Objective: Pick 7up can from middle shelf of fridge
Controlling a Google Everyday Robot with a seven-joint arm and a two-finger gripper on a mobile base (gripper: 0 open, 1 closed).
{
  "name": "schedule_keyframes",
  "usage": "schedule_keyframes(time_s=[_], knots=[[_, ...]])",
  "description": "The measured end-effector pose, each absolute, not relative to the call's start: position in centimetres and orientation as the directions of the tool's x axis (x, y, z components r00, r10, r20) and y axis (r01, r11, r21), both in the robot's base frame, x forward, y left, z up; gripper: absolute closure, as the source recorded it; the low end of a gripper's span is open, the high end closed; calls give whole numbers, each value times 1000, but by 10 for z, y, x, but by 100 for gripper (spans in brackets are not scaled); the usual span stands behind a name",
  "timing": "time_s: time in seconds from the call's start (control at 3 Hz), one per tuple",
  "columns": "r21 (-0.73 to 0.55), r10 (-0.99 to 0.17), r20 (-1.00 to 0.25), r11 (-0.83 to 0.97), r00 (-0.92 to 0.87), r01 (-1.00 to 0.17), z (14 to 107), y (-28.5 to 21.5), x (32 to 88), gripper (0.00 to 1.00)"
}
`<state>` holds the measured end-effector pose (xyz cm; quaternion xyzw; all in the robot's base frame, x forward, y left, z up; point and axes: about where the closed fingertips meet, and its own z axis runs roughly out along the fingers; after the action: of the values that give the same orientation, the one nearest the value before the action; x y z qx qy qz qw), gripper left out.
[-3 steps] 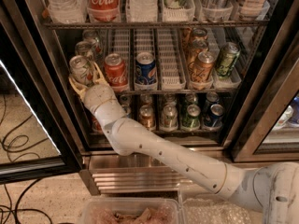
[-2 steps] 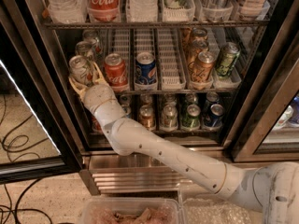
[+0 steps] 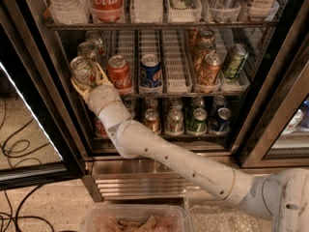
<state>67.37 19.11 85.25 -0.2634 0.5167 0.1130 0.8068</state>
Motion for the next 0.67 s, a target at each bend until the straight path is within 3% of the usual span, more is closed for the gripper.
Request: schedule_keyframes(time_s=[0.67], knots=[[-300, -65, -879, 846, 473, -441, 867, 188, 673, 100]])
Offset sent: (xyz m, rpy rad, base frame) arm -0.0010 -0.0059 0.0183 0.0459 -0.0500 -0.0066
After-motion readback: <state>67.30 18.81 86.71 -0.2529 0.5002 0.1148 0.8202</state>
